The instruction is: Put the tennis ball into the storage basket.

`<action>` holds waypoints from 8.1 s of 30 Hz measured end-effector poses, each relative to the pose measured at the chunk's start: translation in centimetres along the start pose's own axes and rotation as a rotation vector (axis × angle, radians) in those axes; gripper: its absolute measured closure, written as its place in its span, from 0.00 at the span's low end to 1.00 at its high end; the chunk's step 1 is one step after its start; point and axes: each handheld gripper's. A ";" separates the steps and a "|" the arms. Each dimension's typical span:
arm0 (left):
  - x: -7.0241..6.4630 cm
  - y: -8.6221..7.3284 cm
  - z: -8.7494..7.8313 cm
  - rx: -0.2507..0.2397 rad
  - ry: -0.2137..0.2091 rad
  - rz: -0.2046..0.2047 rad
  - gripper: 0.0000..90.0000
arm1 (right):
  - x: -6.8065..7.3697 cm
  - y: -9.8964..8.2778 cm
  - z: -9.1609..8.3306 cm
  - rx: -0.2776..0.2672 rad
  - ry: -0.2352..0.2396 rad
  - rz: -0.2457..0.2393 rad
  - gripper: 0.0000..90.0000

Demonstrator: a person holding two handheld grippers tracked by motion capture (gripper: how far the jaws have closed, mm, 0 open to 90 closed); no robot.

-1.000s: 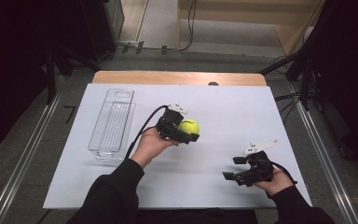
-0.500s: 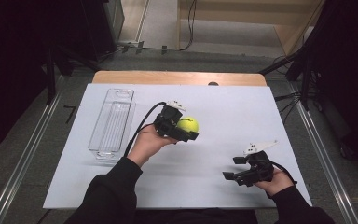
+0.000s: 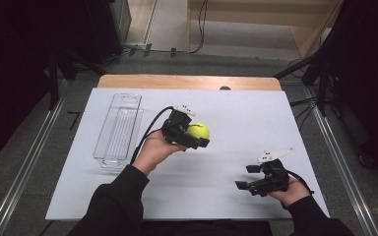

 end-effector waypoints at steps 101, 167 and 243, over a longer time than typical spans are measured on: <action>7.6 -1.2 -9.5 -0.021 0.219 -0.117 0.30 | 0.0 0.0 0.1 0.004 -0.004 0.000 0.20; 11.7 -4.0 -15.5 -0.069 0.468 -0.243 0.30 | 0.0 0.0 0.0 0.005 -0.005 -0.003 0.20; 13.9 -6.5 -14.0 -0.106 0.514 -0.345 0.22 | 0.0 0.0 0.0 0.004 -0.006 -0.003 0.20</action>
Point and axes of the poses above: each handheld gripper's, and its own axes: z roughly forward along the jaws, y roughly out of its top, x roughly to its left, and after that the axes turned 10 degrees about -x, right-handed
